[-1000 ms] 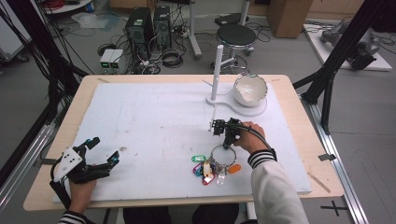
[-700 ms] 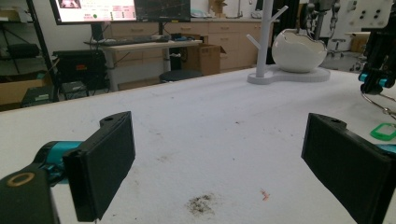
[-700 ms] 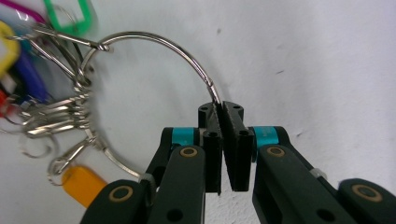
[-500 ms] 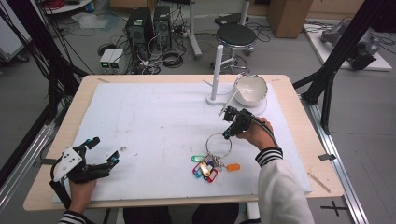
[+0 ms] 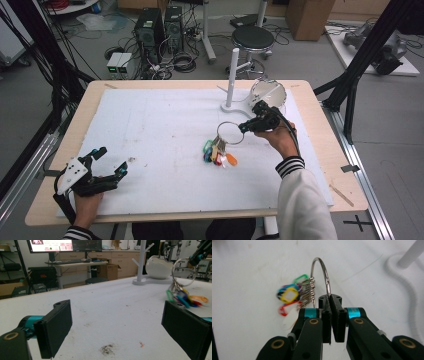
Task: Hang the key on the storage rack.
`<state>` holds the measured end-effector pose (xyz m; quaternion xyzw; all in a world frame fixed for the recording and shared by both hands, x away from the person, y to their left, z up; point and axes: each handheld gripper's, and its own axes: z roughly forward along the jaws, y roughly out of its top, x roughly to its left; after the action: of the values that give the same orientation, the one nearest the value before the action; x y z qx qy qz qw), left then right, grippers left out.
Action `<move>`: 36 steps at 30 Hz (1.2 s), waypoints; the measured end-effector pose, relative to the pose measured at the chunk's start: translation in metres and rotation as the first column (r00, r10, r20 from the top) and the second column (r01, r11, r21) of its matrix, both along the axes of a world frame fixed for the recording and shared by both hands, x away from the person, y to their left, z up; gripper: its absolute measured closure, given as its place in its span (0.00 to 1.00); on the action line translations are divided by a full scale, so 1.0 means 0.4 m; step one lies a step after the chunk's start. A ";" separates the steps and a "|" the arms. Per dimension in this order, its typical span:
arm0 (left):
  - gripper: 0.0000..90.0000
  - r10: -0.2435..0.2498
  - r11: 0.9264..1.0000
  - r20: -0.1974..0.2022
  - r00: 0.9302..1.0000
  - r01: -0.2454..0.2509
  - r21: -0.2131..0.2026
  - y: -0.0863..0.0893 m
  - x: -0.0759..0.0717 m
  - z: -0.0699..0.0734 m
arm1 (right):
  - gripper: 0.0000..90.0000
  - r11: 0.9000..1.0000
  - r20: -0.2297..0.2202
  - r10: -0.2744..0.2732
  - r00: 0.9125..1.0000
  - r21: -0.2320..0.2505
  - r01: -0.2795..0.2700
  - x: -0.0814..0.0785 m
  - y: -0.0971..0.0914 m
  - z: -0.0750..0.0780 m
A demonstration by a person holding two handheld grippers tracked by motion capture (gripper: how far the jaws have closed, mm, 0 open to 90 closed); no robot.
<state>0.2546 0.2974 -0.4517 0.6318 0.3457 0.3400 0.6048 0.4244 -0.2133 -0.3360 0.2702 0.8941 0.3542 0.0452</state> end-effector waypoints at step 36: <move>0.11 -0.002 1.000 -0.001 1.000 0.002 -0.001 0.001 0.001 0.000 | 0.98 0.930 0.208 -0.279 0.937 0.301 0.210 0.102 -0.029 0.059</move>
<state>0.2552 0.2978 -0.4517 0.6322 0.3456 0.3389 0.6050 0.4653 -0.2250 -0.3122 0.3376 0.7826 0.4970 0.1625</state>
